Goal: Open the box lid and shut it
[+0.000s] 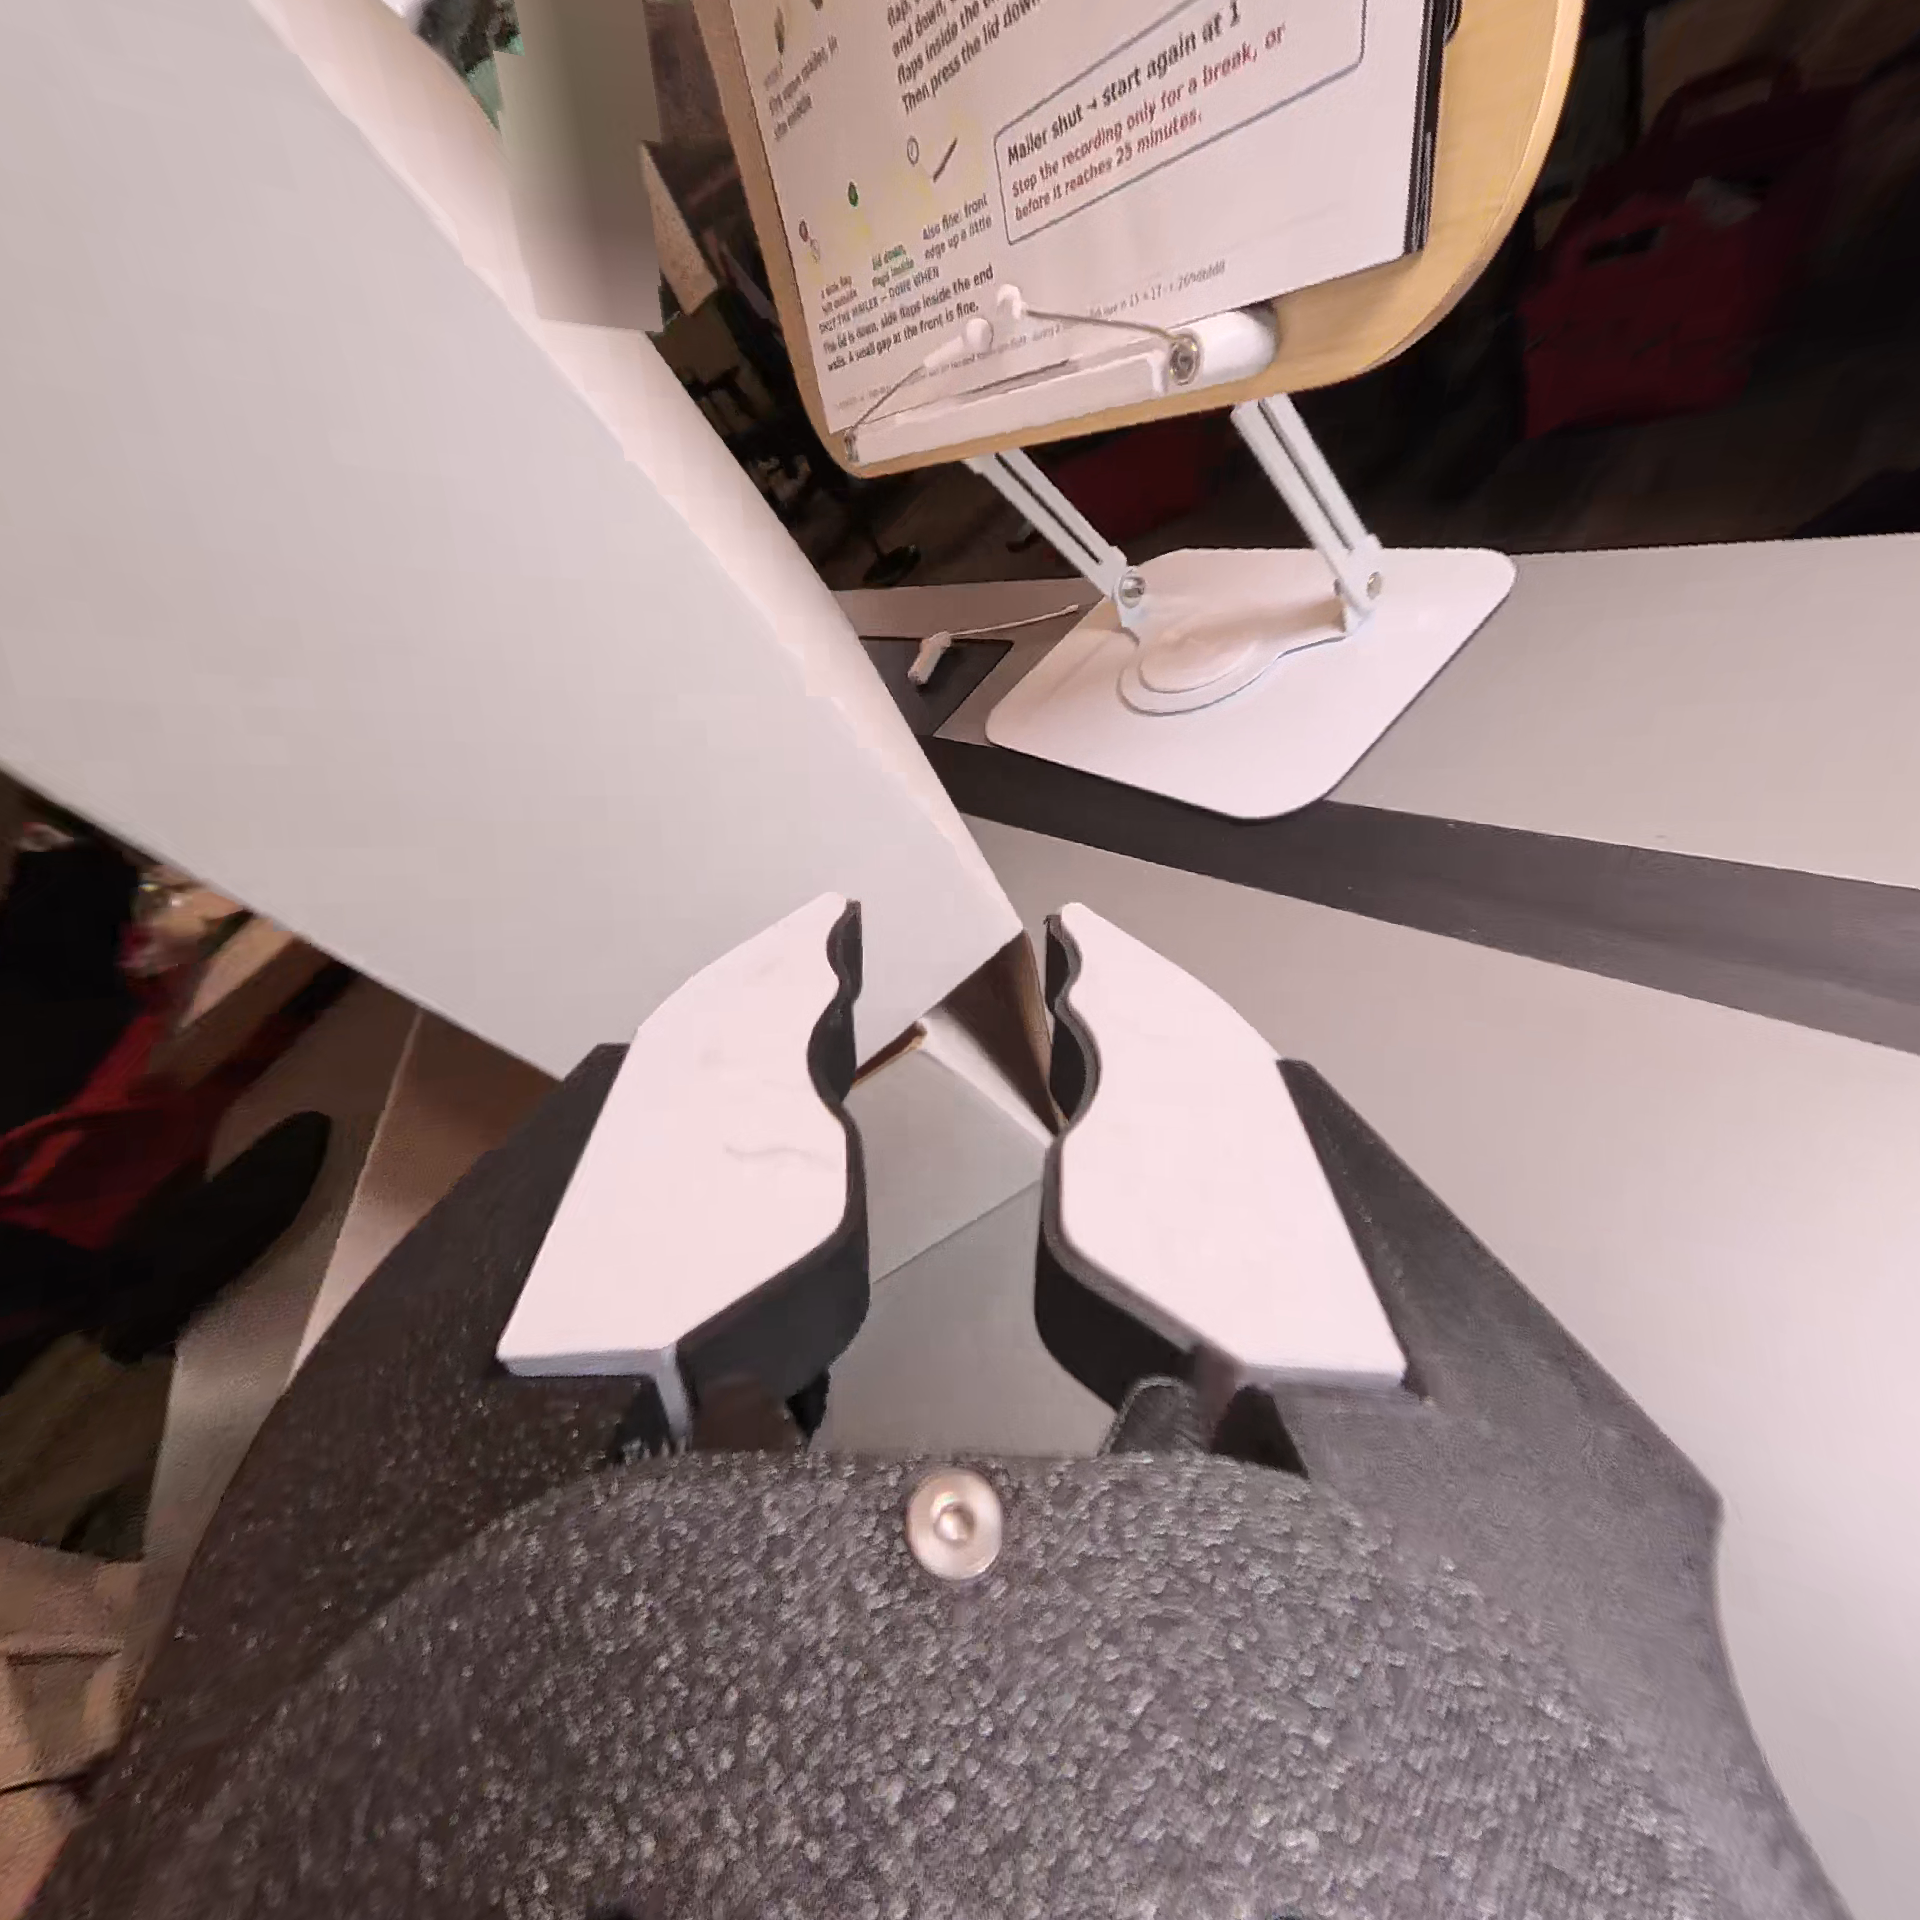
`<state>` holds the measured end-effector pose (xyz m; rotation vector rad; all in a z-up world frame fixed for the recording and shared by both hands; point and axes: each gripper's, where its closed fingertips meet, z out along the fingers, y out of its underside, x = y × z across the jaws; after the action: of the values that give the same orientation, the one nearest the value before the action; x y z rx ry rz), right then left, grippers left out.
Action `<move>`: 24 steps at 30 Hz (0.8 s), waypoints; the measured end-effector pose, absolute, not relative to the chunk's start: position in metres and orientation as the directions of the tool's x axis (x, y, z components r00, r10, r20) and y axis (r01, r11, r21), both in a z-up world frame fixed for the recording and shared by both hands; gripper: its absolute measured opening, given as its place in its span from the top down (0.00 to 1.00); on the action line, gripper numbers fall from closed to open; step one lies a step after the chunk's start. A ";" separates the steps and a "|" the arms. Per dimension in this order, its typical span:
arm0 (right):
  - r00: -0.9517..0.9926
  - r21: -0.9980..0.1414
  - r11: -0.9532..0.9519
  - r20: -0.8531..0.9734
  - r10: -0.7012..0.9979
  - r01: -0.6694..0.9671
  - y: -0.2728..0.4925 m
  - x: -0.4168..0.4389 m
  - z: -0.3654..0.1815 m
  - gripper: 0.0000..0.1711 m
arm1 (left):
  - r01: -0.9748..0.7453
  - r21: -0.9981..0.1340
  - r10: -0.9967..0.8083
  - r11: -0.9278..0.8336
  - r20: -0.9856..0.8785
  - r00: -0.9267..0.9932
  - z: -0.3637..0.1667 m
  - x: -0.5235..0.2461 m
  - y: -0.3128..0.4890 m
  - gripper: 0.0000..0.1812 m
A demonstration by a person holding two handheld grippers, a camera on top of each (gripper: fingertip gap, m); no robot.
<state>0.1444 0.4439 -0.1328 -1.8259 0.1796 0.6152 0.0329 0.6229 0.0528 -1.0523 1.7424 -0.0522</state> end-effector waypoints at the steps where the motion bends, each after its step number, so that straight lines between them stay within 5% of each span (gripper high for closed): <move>1: 0.873 -0.862 -0.321 -0.459 0.169 -0.391 0.434 0.141 -0.131 0.80 | -0.584 -0.541 -0.683 0.605 -0.730 -0.032 0.058 0.028 0.617 0.88; 9: 0.979 -0.961 -0.211 -0.195 0.058 -0.179 0.369 0.095 -0.136 0.66 | -0.151 -0.935 -0.925 0.321 -0.344 0.162 0.050 -0.081 0.566 0.81; 16: 0.980 -0.962 -0.215 -0.187 0.067 -0.169 0.344 0.000 -0.140 0.59 | -0.206 -0.978 -0.947 0.023 -0.088 0.309 -0.077 -0.192 0.608 0.71; 19: 0.993 -0.966 -0.253 -0.085 0.079 -0.063 0.340 -0.046 -0.161 0.54 | -0.241 -0.966 -0.978 -0.091 0.041 0.204 -0.124 -0.223 0.603 0.62; 24: 0.995 -0.926 -0.370 0.048 0.093 0.079 0.353 -0.076 -0.208 0.49 | -0.354 -0.935 -0.999 -0.038 0.025 0.041 -0.187 -0.236 0.588 0.55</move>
<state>-0.0756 0.3532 -0.2078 -1.9513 -0.1222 0.0146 -0.2362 0.5884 -0.1865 -1.5127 1.4269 -1.0123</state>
